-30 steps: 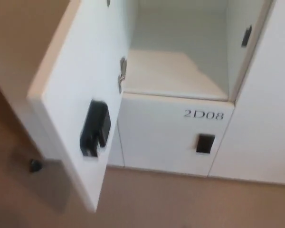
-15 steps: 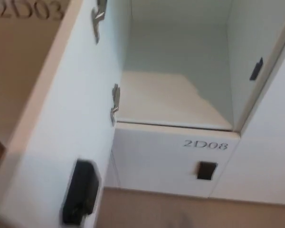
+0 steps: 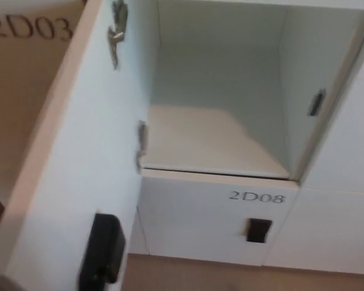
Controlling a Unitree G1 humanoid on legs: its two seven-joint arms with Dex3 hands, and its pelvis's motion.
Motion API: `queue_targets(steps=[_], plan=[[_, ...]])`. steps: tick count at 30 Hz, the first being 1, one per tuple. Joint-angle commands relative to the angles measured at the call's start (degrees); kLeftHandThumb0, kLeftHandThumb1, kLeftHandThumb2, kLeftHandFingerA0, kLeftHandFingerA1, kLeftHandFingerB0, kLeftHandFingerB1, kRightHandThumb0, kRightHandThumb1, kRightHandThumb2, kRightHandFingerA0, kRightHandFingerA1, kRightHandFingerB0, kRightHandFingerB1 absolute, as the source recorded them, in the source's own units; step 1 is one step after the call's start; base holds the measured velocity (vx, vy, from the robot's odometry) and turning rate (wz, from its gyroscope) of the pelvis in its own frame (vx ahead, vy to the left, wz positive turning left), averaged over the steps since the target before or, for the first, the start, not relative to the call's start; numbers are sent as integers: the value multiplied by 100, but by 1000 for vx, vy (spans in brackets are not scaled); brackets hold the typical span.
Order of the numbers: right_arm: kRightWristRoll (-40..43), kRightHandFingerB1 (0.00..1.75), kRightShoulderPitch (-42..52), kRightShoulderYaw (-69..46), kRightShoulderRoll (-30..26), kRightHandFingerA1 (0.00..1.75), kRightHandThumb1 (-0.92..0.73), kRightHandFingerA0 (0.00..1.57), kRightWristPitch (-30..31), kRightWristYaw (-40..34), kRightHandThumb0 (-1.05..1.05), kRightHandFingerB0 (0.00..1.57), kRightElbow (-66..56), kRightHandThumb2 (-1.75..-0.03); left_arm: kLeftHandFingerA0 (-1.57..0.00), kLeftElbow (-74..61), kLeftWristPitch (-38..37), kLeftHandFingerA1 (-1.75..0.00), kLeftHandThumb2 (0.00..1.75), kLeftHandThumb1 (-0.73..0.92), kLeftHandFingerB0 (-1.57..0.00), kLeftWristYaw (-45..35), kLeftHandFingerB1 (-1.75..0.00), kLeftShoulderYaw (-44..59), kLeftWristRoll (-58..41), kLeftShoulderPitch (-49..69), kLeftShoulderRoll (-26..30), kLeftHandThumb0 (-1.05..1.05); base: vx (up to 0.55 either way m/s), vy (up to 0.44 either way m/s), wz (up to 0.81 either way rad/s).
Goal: The robot walks towards an open cabinet and lifts its left hand to push the door towards the right to close it.
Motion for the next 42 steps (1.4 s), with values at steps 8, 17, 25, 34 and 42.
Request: queue_targets(steps=[8,17,25,34,42], plan=[[-56,38,-138,58,-115,46,-71,51,62,92,-35,35,138,-61,-29,36,-42,-53,98,64,-12,95,-45,51,40,-73,104,-17,20,14,6],[-130,38,-188,88,-141,46,-71,51,12,82,-35,36,256,-61,-38,38,-68,-37,65,84,-26,132,-32,76,31,-82,91,-20,32,-95,1],[-173,37,-54,140,-223,45,-73,47,66,200,-36,35,298,-61,-27,-285,-229,-36,70,82,-20,98,-33,521,-411,4,-31,-30,0,0,0],[244,41,841,-461,-999,47,-76,47,-515,1045,-41,41,1023,-62,-27,-1801,460,-53,94,55,-17,507,-48,536,-279,-1270,229,-20,3,2,2],[257,41,1311,-687,-1105,48,-71,52,-760,1100,-38,44,1948,-60,-41,-3498,1488,-41,59,67,-33,791,-36,-1064,233,-2598,-892,-22,0,0,0]])
